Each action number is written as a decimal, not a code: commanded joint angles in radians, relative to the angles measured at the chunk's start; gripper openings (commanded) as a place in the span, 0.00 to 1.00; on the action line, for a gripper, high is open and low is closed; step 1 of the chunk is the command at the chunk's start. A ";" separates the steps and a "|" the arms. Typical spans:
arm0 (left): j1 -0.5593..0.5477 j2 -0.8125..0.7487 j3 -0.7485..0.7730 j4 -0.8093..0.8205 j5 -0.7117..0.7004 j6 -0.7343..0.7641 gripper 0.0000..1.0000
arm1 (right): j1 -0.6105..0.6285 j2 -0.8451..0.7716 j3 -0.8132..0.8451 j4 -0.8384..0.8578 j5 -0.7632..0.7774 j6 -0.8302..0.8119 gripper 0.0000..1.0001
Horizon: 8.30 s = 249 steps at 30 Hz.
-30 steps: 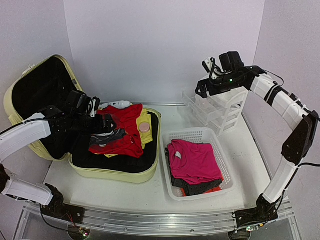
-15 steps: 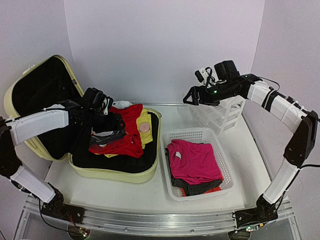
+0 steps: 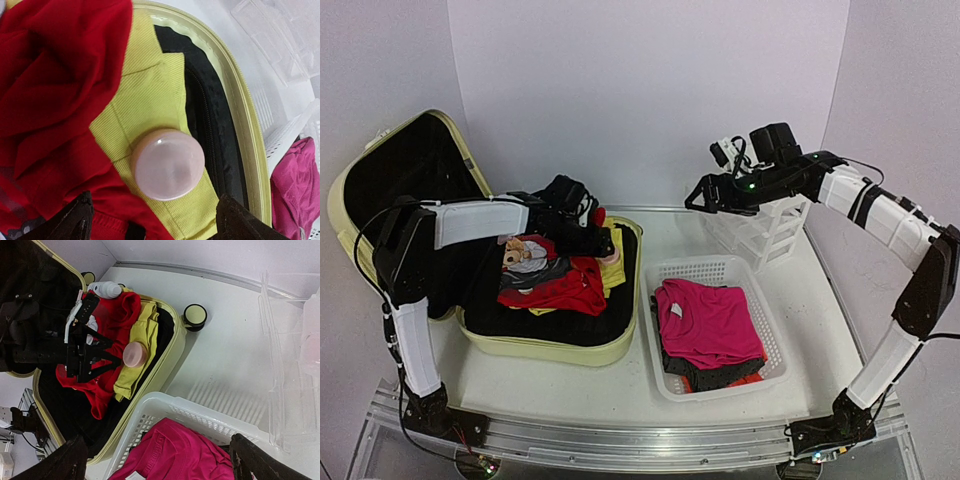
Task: Open, take out, and arrange the luggage
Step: Pick up the makeup from the opened luggage, then pass from the left arm to the right, then place the makeup in the drawer, then pick up the makeup from the opened luggage.
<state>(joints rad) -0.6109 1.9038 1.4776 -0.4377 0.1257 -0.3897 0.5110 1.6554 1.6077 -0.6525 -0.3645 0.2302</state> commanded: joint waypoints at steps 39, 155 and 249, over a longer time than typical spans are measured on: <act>-0.103 -0.247 0.001 -0.144 -0.139 0.205 0.58 | 0.032 0.044 0.003 0.079 -0.176 0.267 0.96; -0.165 -0.797 -0.452 0.097 -0.247 0.195 1.00 | 0.001 0.281 0.317 -0.209 0.823 -0.345 0.00; 0.329 0.011 0.133 -0.274 -0.627 0.191 0.68 | 0.004 0.000 0.118 -0.111 0.294 -0.119 0.98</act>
<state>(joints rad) -0.2939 1.8809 1.5394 -0.7082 -0.4107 -0.2390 0.5129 1.6958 1.7206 -0.8082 -0.0673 0.1020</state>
